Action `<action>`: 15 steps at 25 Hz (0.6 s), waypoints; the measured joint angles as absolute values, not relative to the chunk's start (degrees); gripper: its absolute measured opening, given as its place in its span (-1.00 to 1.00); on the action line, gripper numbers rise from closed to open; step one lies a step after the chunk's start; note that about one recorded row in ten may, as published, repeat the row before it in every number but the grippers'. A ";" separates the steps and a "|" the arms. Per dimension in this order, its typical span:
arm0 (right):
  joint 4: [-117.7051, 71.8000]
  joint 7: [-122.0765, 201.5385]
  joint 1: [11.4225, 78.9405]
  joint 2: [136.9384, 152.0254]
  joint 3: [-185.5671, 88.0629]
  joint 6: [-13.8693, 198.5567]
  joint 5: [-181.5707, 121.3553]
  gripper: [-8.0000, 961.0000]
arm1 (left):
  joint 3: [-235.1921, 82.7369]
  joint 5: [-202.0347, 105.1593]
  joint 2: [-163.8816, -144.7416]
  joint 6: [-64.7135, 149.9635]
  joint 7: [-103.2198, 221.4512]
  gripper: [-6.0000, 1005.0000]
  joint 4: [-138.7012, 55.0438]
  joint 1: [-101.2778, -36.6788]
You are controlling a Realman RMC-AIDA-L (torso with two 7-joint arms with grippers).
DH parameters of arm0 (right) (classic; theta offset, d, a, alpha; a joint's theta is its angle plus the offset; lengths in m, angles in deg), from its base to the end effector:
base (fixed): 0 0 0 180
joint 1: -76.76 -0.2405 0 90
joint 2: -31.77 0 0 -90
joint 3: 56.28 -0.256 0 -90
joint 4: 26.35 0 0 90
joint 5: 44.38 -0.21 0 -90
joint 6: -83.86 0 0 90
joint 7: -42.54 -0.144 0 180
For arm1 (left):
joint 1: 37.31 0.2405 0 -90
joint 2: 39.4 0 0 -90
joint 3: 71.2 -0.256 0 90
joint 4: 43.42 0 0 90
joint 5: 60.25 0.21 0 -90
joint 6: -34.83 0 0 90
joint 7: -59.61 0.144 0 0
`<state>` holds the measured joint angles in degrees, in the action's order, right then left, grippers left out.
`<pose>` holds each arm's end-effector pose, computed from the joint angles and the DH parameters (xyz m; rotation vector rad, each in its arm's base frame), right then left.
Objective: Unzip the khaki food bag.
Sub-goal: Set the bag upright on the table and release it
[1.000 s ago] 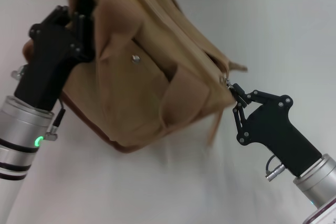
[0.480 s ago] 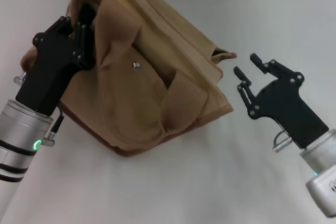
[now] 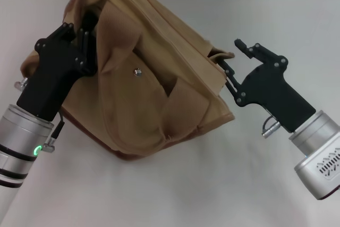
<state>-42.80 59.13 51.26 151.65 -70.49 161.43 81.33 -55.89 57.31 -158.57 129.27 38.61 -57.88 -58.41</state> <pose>0.2484 0.2811 -0.0898 -2.0107 -0.1287 0.7200 -0.2622 0.2650 -0.0367 -1.7557 -0.4522 -1.3079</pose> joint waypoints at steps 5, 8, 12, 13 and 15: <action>-42.79 59.11 50.02 151.65 -70.33 161.38 82.02 -0.20 | -56.11 57.33 -158.57 129.06 38.61 -0.78 -57.76 -58.39; -42.68 59.10 49.59 151.65 -70.25 161.36 82.35 -0.48 | -56.44 57.35 -158.57 128.63 38.61 -0.78 -57.71 -58.40; -42.57 59.07 48.94 151.60 -70.60 161.35 82.36 -0.70 | -56.60 57.35 -158.57 128.52 38.60 -0.78 -57.71 -58.40; -42.56 59.04 48.80 151.56 -71.11 161.42 82.26 -0.75 | -56.73 57.35 -158.57 128.51 38.61 -0.78 -57.71 -58.40; -42.58 58.24 48.23 151.38 -74.10 161.99 81.63 -0.84 | -57.30 57.35 -158.57 128.31 38.59 -0.78 -57.81 -58.49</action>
